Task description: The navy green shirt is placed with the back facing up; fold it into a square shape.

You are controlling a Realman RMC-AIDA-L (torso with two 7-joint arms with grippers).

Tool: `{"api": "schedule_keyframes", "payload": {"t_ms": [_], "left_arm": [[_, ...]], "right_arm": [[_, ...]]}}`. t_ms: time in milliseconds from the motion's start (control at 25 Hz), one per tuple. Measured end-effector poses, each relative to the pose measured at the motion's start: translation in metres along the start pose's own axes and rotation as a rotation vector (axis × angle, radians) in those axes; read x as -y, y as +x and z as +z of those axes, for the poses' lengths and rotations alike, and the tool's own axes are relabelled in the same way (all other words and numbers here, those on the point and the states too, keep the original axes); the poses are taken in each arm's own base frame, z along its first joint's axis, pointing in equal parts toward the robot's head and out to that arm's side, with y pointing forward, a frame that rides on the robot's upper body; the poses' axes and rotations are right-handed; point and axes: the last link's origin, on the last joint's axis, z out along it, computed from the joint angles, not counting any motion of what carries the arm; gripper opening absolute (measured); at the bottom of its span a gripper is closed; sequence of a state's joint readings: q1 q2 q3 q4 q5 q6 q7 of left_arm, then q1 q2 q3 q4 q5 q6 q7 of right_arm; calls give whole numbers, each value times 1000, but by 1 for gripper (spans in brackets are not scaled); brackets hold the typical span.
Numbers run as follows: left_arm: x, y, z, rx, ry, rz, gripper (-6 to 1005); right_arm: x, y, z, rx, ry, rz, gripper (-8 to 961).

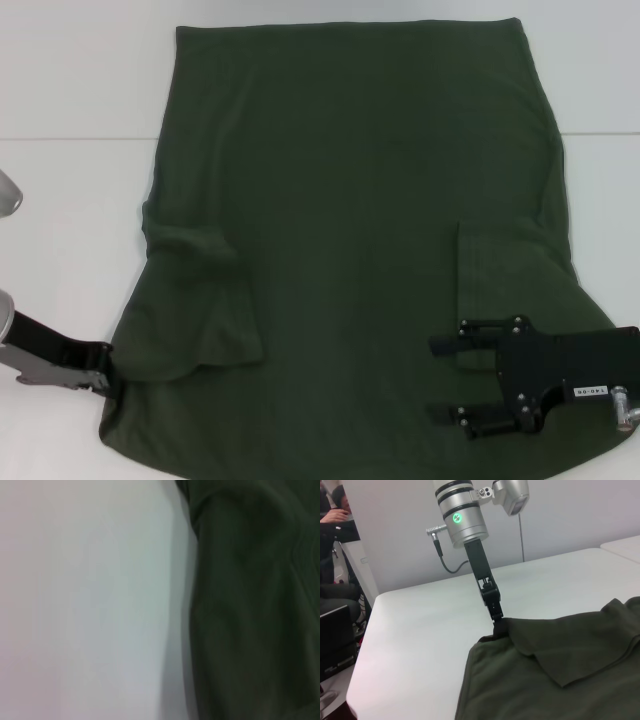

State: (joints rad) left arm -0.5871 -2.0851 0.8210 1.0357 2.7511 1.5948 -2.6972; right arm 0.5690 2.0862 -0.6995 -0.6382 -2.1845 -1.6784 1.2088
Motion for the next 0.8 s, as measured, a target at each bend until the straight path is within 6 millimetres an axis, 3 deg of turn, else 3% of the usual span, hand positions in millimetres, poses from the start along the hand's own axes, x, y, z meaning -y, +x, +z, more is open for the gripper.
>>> {"api": "schedule_keyframes", "payload": {"t_ms": [280, 480, 680, 800], "left_arm": [[2, 1, -3, -10, -7, -6, 2], [6, 1, -8, -40, -43, 10, 2], [10, 1, -14, -54, -62, 34, 2], [8, 3, -16, -45, -59, 67, 2]], "right_arm": [[7, -2, -13, 36, 70, 120, 819], [24, -9, -57, 27, 194, 411, 819], [33, -18, -104, -133, 278, 714, 819], [38, -20, -118, -228, 335, 902, 819]]}}
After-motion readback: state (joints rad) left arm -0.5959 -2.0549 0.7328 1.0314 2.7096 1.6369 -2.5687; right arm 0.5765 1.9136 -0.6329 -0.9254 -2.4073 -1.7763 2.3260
